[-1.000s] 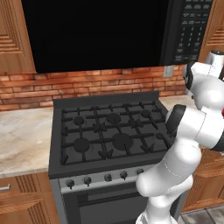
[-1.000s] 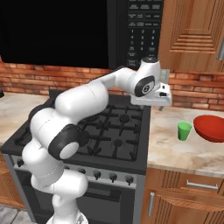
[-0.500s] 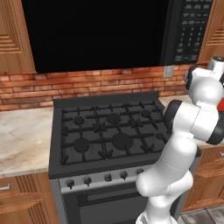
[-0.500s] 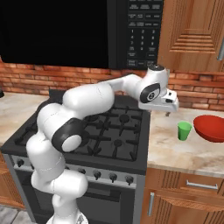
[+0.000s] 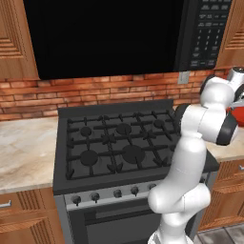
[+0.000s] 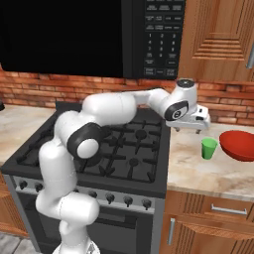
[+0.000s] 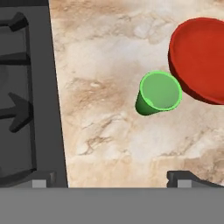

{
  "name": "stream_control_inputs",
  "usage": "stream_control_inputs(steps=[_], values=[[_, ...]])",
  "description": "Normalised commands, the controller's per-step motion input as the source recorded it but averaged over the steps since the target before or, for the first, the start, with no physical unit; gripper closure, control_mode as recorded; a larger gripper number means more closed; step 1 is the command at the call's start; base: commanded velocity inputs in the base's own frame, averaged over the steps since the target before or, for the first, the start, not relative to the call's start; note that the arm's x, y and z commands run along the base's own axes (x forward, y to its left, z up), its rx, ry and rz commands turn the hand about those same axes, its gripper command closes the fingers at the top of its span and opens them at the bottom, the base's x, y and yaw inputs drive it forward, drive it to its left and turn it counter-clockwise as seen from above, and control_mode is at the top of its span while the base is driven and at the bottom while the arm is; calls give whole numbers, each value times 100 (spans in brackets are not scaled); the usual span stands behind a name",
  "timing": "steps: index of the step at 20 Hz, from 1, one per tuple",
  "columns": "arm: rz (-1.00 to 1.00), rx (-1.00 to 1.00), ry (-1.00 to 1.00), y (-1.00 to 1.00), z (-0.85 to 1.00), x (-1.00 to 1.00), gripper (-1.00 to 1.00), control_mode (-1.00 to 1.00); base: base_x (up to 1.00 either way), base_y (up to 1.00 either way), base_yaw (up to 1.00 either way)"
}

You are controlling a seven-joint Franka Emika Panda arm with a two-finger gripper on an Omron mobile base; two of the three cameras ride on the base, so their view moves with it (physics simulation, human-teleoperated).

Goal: Pick the cup and bowl from the counter and place them on the counter next to the sink.

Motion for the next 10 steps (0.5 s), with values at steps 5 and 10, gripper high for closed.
stream_control_inputs(steps=[5,10], values=[[0,0,0,-36,-1,38,-100,-100,0,0,0],[0,3,0,-30,-12,8,-100,-100,0,0,0]])
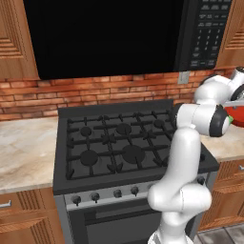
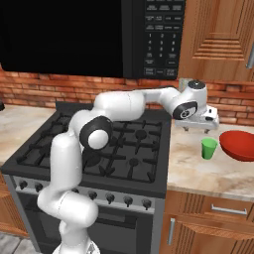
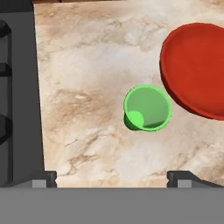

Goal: Pick the cup and bowl from the counter and place them on the counter next to the sink.

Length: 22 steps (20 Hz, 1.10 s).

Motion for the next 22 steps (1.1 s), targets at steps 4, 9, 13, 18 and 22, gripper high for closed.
stream_control_inputs(steps=[4,9,13,18,22], values=[[0,5,0,-23,-7,0,-100,-100,0,0,0],[0,5,0,-12,-1,0,-100,-100,0,0,0],[1,4,0,0,-1,12,-100,-100,0,0,0],[1,3,0,0,-5,25,-100,-100,0,0,0],[0,0,0,-1,-13,33,-100,-100,0,0,0]])
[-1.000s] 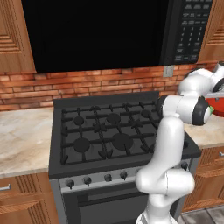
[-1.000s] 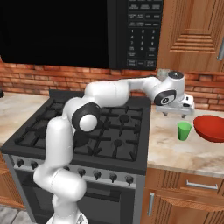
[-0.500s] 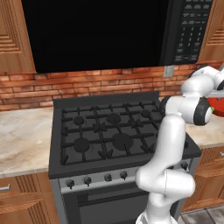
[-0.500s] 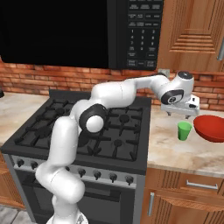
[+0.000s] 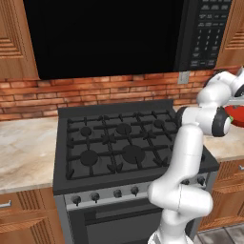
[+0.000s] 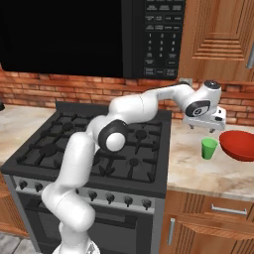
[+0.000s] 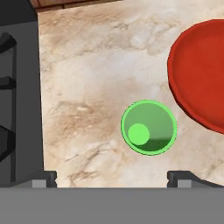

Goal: Pick the cup and bowl from the counter and place them on the counter next to the sink.

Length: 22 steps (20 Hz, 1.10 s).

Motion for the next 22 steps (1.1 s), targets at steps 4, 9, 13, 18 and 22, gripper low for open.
stream_control_inputs(steps=[4,9,13,18,22], values=[[0,0,0,-8,-22,40,-100,-100,0,0,0],[0,0,0,-15,-26,31,-100,-100,0,0,0],[0,0,0,-16,-16,5,-100,-100,0,0,0],[0,0,0,-20,-10,0,-100,-100,0,0,0],[0,0,0,-12,0,0,-100,-100,0,0,0]])
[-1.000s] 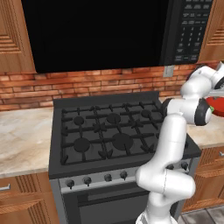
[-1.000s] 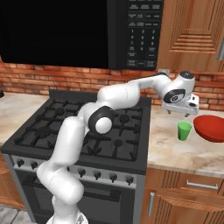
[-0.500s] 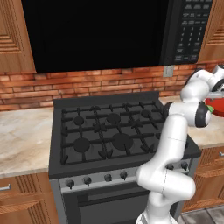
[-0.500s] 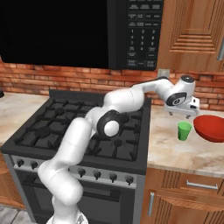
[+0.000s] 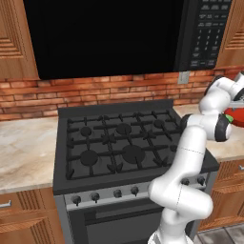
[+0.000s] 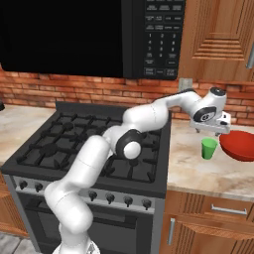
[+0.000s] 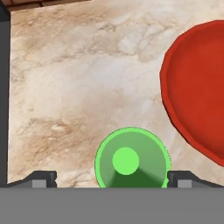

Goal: Pick the cup and bowl from the counter and place them on the counter next to the sink.

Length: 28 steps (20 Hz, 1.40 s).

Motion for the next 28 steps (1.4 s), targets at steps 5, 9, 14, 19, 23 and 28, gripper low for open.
stream_control_inputs(steps=[5,9,14,19,23,28], values=[[3,0,0,0,0,0,-100,-100,0,0,0],[6,1,0,0,-1,0,-100,-100,0,0,0],[8,0,0,0,-14,0,-100,-100,0,0,0],[8,0,0,4,-16,0,-100,-100,0,0,0],[6,0,0,8,-13,0,-100,-100,0,0,0],[5,0,0,12,-8,0,-100,-100,0,0,0]])
